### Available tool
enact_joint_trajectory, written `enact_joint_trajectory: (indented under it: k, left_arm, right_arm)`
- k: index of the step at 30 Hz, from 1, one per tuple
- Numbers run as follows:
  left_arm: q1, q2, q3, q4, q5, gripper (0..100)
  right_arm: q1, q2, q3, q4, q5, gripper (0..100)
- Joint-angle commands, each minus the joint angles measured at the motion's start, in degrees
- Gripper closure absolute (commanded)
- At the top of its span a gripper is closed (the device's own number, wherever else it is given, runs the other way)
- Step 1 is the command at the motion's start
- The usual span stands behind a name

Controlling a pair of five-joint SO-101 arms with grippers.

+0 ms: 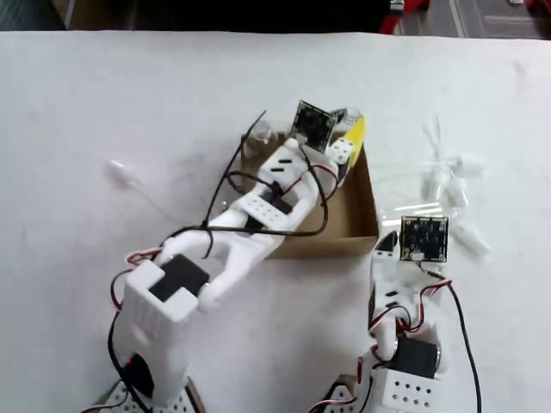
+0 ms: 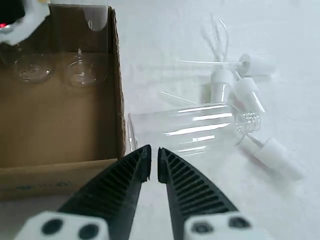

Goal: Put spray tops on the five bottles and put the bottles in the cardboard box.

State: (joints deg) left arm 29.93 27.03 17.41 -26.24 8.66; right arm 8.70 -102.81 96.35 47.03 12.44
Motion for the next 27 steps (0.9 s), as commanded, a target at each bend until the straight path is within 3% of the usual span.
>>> enact_joint_trajectory:
  k: [1,7,14,27]
  left_arm:
    - [-0.22,-0.92,-2.46,-1.14,-0.7,93]
    - [-0.04,-0.84,-2.37,-0.62,-0.18,73]
    - [-0.13,-1.27,-2.64,0.44,-0.18,79]
    - [0.4,-1.45,-3.87,0.44,-3.16,79]
  right_arm:
    - [-0.57,-0.22,0.53,0.13,0.62,98.3]
    - [-0.57,-0.22,0.53,0.13,0.62,98.3]
    - [-0.57,-0.22,0.53,0.13,0.62,98.3]
    - [-0.57,-0.22,0.53,0.13,0.62,98.3]
